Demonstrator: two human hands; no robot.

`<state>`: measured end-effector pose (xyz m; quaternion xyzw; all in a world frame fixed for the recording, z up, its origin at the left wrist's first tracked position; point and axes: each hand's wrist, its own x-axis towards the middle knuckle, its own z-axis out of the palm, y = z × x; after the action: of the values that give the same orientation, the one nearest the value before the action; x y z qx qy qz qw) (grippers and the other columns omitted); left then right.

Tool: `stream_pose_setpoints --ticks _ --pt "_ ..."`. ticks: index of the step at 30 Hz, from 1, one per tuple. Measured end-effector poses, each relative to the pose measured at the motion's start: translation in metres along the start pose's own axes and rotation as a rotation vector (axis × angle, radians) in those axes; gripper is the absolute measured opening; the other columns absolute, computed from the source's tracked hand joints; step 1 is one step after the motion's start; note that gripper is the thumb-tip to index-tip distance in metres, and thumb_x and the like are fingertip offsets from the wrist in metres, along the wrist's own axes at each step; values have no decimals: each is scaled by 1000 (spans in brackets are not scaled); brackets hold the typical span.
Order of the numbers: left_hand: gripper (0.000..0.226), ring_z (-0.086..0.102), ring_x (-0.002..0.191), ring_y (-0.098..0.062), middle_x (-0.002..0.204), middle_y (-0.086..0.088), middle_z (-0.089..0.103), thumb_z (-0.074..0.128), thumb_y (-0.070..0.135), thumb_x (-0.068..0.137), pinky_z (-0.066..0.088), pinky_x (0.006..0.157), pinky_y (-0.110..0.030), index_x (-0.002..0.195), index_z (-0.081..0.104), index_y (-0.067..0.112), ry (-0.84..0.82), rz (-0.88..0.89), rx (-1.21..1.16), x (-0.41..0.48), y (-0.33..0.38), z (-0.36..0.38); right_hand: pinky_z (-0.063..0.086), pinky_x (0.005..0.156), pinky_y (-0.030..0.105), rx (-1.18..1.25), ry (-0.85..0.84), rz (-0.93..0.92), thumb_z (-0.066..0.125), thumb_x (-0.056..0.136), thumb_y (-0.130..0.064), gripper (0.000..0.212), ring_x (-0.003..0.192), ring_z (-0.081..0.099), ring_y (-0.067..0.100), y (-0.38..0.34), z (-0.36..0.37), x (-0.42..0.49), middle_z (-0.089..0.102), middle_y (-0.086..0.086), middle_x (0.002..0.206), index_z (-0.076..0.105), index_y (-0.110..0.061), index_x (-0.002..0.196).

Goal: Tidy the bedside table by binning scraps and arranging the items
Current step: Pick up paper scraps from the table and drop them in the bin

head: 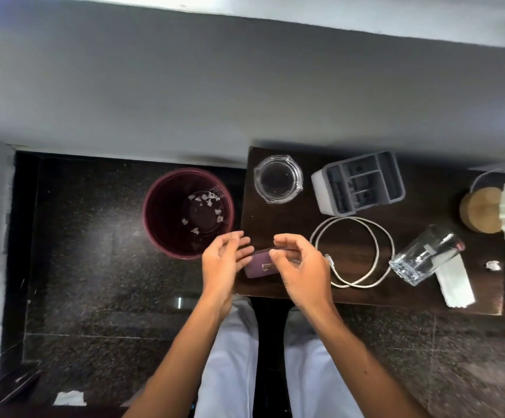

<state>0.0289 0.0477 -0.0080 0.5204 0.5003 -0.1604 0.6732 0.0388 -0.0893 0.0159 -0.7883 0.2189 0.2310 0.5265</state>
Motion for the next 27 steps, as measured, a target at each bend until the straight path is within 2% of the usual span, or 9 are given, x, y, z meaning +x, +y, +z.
stream_pose_setpoints --ticks 4,6,9,13,18,21,25,27 --pt "21 74 89 -19 102 -10 76 47 14 105 60 82 -31 111 67 11 -91 -81 -90 -42 -13 40 50 66 6 51 48 0 66 85 2 26 80 69 -3 9 -31 -9 73 -3 96 70 -14 105" --pt "21 75 83 -16 97 -10 76 47 12 105 58 82 -30 107 68 12 -112 -92 -83 -56 -21 58 49 65 5 58 69 17 66 83 2 26 78 69 -4 17 -50 -15 73 -3 95 70 -13 104" --pt "20 74 78 -17 92 -8 76 48 10 104 58 75 -26 107 68 10 -155 -101 -60 -76 -34 89 52 67 8 68 125 45 67 81 1 28 79 70 0 33 -83 -24 73 -8 93 70 -15 104" --pt "18 71 81 -19 95 -10 74 53 13 102 60 65 -22 111 68 8 -240 -100 -16 -94 -50 122 60 74 23 90 238 51 67 80 -3 29 81 72 6 58 -129 -34 74 -8 93 70 -21 102" --pt "16 69 78 -15 97 -7 74 54 19 103 56 74 -28 105 69 15 -309 -48 101 -103 -73 152 56 74 15 57 431 24 68 87 -6 21 83 69 -1 85 -198 -40 74 -4 98 69 -12 107" --pt "16 68 77 -15 96 -6 74 53 18 103 56 72 -26 104 69 15 -300 -43 123 -106 -84 165 52 70 7 -24 536 37 67 89 -10 17 77 66 -8 104 -240 -32 71 -8 94 69 -13 106" --pt "16 69 77 -16 96 -6 74 53 17 102 56 75 -29 101 69 16 -284 -42 143 -110 -94 178 58 78 31 -125 728 92 66 85 -14 17 83 68 12 130 -287 1 72 -3 92 71 -14 101" --pt "16 69 78 -17 97 -6 74 53 17 102 56 77 -30 102 69 16 -282 -39 152 -112 -98 185 57 83 31 -133 788 115 67 84 -12 17 87 70 18 141 -306 20 75 3 95 71 -11 101"
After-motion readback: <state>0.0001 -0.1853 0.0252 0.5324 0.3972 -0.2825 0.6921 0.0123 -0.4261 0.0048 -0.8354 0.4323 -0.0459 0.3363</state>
